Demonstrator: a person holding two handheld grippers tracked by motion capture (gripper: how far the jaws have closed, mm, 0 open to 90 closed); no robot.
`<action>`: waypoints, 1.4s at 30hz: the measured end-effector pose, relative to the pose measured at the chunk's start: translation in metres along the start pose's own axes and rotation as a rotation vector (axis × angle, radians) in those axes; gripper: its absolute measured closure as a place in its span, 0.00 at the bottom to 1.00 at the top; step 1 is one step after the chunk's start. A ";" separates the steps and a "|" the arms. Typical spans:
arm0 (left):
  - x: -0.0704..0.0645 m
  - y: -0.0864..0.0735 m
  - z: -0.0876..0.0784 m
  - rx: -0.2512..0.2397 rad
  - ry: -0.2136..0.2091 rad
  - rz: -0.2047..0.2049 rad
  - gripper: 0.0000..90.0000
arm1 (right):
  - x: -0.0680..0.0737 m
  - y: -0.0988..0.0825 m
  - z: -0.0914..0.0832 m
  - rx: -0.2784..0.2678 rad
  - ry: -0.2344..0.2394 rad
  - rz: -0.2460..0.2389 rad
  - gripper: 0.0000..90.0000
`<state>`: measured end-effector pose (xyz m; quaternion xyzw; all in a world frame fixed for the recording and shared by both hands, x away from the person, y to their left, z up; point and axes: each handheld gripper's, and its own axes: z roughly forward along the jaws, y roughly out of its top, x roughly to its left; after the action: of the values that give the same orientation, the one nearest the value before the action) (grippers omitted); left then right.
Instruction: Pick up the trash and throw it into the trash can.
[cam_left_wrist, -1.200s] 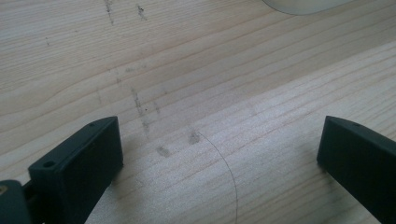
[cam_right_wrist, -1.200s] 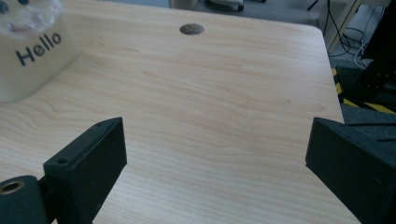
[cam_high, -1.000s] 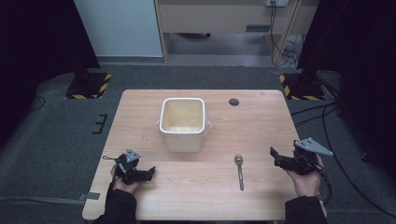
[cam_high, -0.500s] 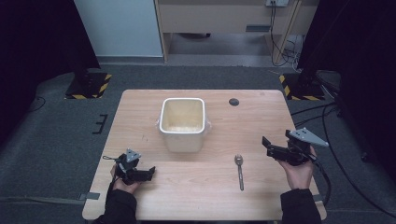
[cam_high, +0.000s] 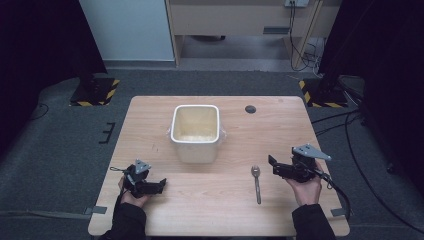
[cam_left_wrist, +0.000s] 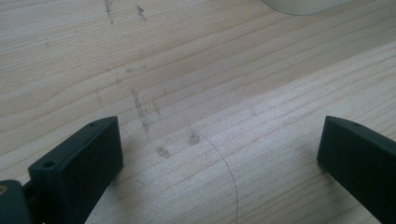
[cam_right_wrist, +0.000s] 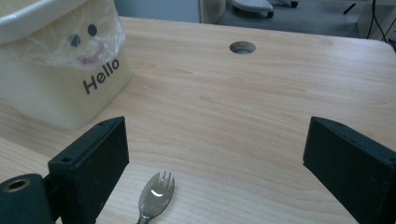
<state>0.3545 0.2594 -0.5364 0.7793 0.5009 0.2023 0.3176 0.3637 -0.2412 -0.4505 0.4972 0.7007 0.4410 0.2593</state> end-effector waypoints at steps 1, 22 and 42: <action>0.000 0.000 0.000 0.000 0.000 0.000 0.00 | 0.001 -0.003 0.001 0.004 0.003 0.004 0.08; 0.000 0.000 0.000 -0.001 -0.002 0.002 0.00 | 0.031 -0.048 0.034 0.178 0.112 0.015 0.21; 0.000 0.000 0.000 -0.001 -0.002 0.002 0.00 | 0.037 -0.061 0.050 0.315 0.128 -0.059 0.58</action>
<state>0.3548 0.2595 -0.5365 0.7799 0.4997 0.2019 0.3182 0.3616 -0.1963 -0.5254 0.4816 0.7907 0.3488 0.1458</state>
